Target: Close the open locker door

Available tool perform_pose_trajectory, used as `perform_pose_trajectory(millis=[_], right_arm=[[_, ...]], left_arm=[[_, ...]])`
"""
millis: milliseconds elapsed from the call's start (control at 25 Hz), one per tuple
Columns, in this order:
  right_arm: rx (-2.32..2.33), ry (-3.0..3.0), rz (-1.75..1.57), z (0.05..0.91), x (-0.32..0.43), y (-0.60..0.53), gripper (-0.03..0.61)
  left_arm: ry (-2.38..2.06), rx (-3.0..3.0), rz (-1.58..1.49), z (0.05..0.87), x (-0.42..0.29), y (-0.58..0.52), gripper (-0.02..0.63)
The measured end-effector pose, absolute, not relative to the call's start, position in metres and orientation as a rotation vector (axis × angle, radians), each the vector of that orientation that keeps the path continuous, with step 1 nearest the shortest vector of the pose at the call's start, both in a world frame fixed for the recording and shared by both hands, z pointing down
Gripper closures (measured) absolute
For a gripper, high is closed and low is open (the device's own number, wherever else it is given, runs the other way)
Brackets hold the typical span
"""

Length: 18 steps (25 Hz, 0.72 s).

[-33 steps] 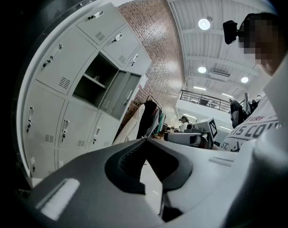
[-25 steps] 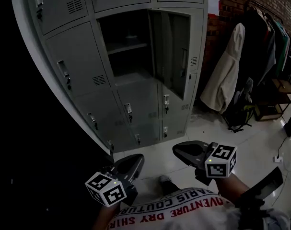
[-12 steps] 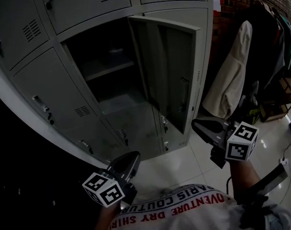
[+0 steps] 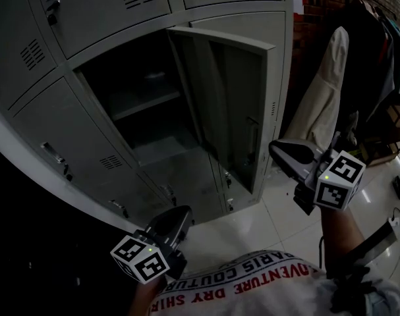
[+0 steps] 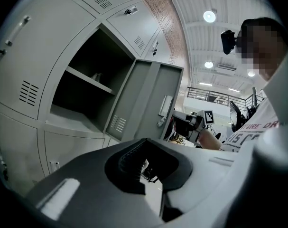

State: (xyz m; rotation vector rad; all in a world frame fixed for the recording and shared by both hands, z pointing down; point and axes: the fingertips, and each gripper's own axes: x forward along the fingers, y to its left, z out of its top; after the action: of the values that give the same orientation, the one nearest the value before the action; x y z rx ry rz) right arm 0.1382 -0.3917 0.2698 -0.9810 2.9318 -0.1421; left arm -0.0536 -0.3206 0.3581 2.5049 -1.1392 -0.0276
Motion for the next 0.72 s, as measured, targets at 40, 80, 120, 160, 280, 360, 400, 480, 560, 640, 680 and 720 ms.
perform_pose_trajectory(millis=[40,80,120,160,280,360,400,480,560,640,680,720], right_arm=[[-0.982,2.933,-0.141,0.269,0.137,-0.394,0.580],[-0.984,2.937,-0.139,0.268,0.135,-0.396,0.580],[-0.988,2.943,-0.131,0.267,0.133,-0.398,0.581],[-0.991,2.947,-0.120,0.266,0.132,-0.398,0.581],[-0.982,2.950,-0.111,0.265,0.129,-0.401,0.581],[-0.972,2.951,-0.115,0.264,0.127,-0.402,0.581],[-0.968,2.952,-0.115,0.264,0.126,-0.403,0.581],[-0.953,2.958,-0.112,0.264,0.122,-0.403,0.581],[-0.928,2.971,-0.107,0.265,0.115,-0.401,0.581],[-0.893,2.988,-0.101,0.266,0.106,-0.397,0.581],[-0.870,2.998,-0.100,0.266,0.100,-0.395,0.581],[-0.844,3.008,-0.101,0.266,0.094,-0.393,0.581]], left_arm=[[-1.141,2.506,-0.029,0.357,-0.054,-0.321,0.609],[-1.144,2.508,-0.030,0.356,-0.054,-0.321,0.609],[-1.145,2.510,-0.032,0.355,-0.054,-0.321,0.609],[-1.146,2.512,-0.034,0.354,-0.053,-0.321,0.609],[-1.144,2.517,-0.023,0.353,-0.053,-0.322,0.609],[-1.144,2.520,-0.019,0.352,-0.053,-0.322,0.609],[-1.147,2.521,-0.022,0.352,-0.055,-0.323,0.609],[-1.154,2.518,-0.034,0.351,-0.058,-0.327,0.609],[-1.158,2.518,-0.035,0.351,-0.060,-0.330,0.609],[-1.161,2.526,-0.031,0.348,-0.061,-0.332,0.609],[-1.163,2.531,-0.030,0.347,-0.062,-0.333,0.609],[-1.167,2.535,-0.028,0.346,-0.064,-0.334,0.609]])
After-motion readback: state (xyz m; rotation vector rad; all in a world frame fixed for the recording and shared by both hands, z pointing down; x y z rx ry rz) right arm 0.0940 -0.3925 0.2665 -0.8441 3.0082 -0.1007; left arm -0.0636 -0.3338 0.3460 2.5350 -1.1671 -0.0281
